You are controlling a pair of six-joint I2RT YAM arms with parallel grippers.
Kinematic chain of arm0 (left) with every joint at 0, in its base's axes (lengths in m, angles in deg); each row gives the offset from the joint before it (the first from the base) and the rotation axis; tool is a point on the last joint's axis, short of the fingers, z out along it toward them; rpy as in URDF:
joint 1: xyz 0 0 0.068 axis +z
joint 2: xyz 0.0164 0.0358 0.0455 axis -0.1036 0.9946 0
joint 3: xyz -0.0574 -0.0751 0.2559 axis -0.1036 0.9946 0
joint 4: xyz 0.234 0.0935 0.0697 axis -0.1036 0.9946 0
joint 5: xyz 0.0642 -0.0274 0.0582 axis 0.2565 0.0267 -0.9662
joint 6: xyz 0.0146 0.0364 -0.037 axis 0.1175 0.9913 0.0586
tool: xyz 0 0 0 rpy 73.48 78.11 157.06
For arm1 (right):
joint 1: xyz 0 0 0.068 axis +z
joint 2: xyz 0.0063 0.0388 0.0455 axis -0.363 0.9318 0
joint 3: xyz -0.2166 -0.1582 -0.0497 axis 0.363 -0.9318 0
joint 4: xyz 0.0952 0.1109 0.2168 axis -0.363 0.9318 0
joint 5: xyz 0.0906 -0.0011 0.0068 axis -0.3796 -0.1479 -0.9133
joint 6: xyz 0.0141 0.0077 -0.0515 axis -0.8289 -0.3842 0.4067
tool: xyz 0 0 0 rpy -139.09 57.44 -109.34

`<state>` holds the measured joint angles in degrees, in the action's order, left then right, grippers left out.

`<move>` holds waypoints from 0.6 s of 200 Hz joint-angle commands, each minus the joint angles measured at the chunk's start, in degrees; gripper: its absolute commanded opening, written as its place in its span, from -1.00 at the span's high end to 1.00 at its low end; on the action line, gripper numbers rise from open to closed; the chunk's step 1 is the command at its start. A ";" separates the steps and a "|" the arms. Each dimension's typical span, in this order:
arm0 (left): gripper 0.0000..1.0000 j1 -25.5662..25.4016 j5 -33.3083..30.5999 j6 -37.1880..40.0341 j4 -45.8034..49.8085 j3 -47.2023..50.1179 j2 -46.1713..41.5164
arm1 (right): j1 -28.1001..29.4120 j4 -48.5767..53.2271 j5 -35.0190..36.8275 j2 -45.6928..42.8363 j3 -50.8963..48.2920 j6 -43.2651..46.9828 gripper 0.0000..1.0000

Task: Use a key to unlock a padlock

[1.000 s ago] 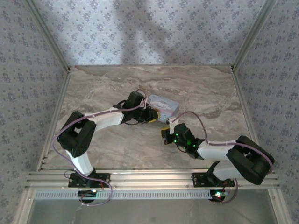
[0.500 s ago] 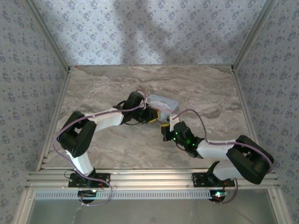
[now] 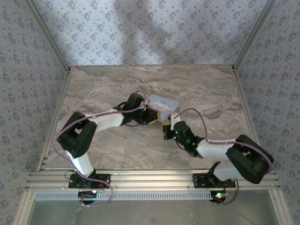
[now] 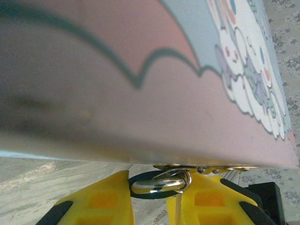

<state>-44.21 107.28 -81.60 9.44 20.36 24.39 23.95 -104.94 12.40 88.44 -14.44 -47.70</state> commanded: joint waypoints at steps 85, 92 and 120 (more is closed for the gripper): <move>0.84 -0.96 -0.05 -1.69 -2.38 0.33 -1.50 | -0.31 1.21 1.94 3.25 2.73 -1.85 1.00; 0.84 -1.01 -0.13 -1.78 -2.40 0.31 -1.55 | -0.31 1.29 2.08 3.35 2.80 -2.02 1.00; 0.85 -0.94 0.00 -1.74 -2.39 0.30 -1.55 | -0.40 1.00 2.21 3.62 2.90 -2.11 1.00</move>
<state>-44.73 106.65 -82.67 9.35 20.45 24.39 23.95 -104.39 12.86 91.61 -13.10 -48.77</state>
